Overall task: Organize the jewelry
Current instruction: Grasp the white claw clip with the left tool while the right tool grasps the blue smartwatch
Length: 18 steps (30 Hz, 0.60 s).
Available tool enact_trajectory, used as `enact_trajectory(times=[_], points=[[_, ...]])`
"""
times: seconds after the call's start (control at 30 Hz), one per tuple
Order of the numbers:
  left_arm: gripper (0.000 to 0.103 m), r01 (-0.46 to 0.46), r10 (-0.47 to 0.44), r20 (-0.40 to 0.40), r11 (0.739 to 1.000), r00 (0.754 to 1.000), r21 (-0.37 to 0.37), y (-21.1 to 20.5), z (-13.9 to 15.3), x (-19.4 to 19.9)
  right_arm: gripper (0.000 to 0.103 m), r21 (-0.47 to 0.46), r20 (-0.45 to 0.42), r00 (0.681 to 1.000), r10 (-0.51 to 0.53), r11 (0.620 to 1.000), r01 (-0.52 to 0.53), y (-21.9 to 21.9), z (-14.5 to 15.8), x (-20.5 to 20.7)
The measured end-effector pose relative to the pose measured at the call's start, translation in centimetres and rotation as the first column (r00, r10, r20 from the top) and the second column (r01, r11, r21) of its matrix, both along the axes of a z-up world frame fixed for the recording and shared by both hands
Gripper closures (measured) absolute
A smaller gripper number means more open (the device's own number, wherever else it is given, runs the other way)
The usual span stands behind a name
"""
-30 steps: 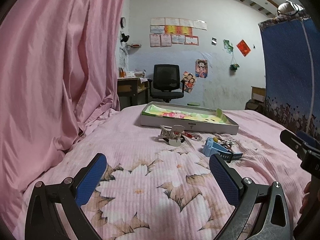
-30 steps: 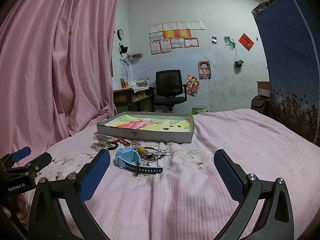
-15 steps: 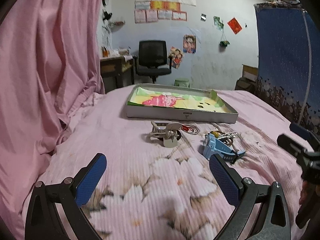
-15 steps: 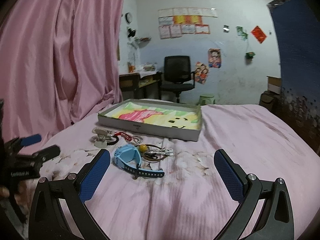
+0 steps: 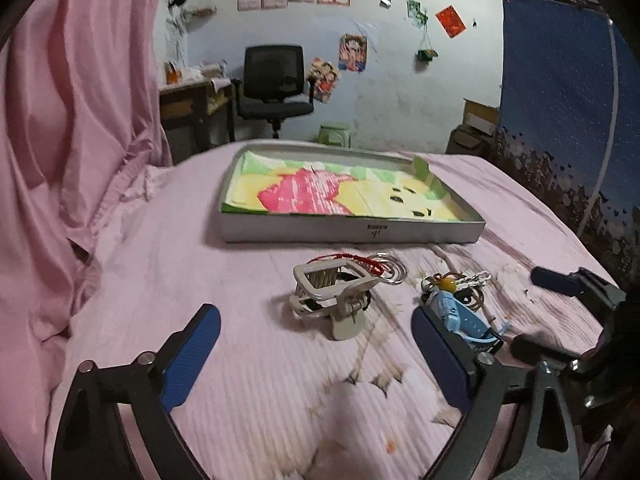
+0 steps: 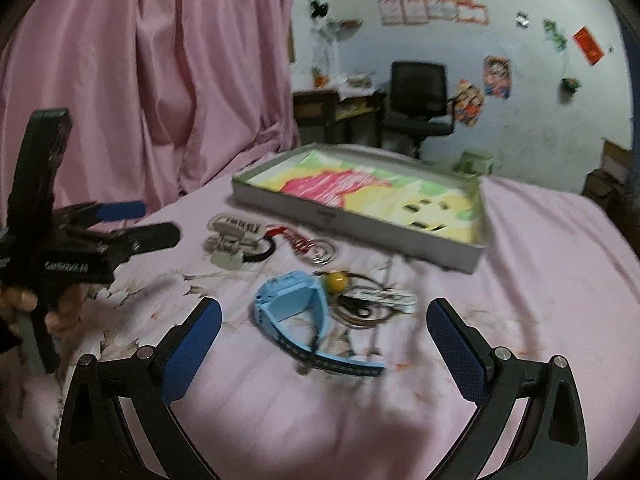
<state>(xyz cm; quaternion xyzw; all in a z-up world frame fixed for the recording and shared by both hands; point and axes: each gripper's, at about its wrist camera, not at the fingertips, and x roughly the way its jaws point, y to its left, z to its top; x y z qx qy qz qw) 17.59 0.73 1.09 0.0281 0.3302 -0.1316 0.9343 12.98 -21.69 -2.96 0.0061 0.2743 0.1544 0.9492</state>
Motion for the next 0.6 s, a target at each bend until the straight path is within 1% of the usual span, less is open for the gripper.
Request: enact_trajectory(times=[0.03,0.07,0.13,0.27,0.37,0.4,0.47,0.6], points=[[0.017,0.004,-0.004,-0.017,1.000,1.000,-0.012,0.2,-0.2,0.5,0.009,-0.005,-0.015,1.000,0.019,1.000,-0.019,0.5,-0.3,0.5],[0.018,0.008,-0.010,-0.040,0.999,0.999,-0.040,0.4,-0.5,1.3,0.013,-0.011,-0.031,0.999,0.034,0.999,-0.035,0.8,-0.5,1.0],[0.021,0.007,-0.013,-0.066,0.996,0.998,-0.084,0.7,-0.9,2.3,0.017,-0.013,-0.059,0.996,0.060,0.998,-0.061,1.4,-1.1,1.7],[0.021,0.016,-0.037,-0.129,0.988,0.991,-0.157,1.0,-1.7,4.3,0.022,-0.007,-0.118,0.988,0.096,0.995,-0.098,2.7,-2.1,3.4],[0.026,0.017,-0.054,-0.165,0.977,0.985,-0.215,1.1,-2.1,5.6,0.025,-0.009,-0.140,0.984,0.111,0.994,-0.113,3.3,-2.5,4.6],[0.028,0.018,-0.060,-0.175,0.972,0.983,-0.234,1.2,-2.1,5.8,0.026,-0.003,-0.153,0.982,0.113,0.993,-0.115,3.5,-2.7,5.0],[0.034,0.018,-0.070,-0.192,0.966,0.979,-0.260,1.1,-2.2,6.3,0.034,0.011,-0.176,0.977,0.119,0.993,-0.119,3.6,-3.1,5.7],[0.045,0.017,-0.090,-0.233,0.955,0.968,-0.297,0.8,-2.2,6.9,0.041,0.032,-0.210,0.970,0.119,0.993,-0.114,3.7,-3.8,6.5]])
